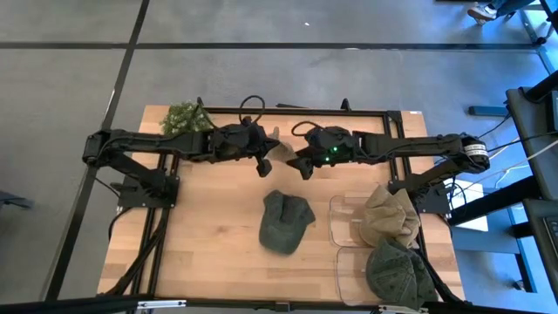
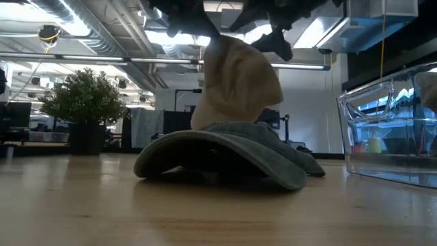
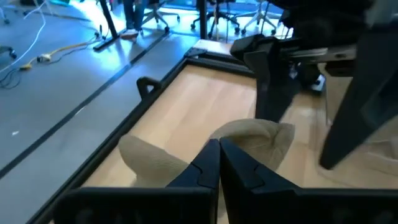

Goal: Pick & Place hat
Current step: Put the brown cap into the top transparent bin

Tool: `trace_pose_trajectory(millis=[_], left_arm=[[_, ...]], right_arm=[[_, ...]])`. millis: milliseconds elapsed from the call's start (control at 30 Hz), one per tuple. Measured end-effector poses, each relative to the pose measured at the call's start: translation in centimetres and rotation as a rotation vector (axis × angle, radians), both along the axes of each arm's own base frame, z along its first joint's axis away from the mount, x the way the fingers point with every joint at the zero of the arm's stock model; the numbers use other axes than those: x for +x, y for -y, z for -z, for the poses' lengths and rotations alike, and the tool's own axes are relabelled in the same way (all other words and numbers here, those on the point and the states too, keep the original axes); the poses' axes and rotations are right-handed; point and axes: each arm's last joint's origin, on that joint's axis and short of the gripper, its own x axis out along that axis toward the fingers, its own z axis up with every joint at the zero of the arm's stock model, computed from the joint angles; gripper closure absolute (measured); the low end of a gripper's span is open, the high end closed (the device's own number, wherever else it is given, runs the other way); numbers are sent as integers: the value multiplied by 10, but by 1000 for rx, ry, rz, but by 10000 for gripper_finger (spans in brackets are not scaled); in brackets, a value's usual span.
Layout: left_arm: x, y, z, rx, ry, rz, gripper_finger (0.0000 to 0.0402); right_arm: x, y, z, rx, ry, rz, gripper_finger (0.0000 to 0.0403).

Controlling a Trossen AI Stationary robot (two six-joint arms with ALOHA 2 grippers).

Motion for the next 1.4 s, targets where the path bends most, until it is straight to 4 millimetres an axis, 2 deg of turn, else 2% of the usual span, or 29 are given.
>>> trace_pose_trajectory(millis=[200, 433, 667, 867, 1233, 1400], left_arm=[[1, 0, -4, 3, 14, 17, 400], [1, 0, -6, 8, 34, 19, 400], [2, 2, -6, 17, 29, 35, 400], [2, 2, -7, 18, 36, 35, 400], [2, 2, -8, 40, 34, 44, 400], [2, 2, -8, 70, 26, 14, 393]], right_arm=[[-2, 1, -14, -74, -39, 7, 156], [-1, -1, -15, -83, -41, -59, 235], [-2, -2, -16, -48, -34, -136, 298], [-2, -2, -15, -49, -40, -138, 377], [-4, -1, -13, -13, -70, -90, 381], [-6, -1, -28, -27, -81, -97, 381]])
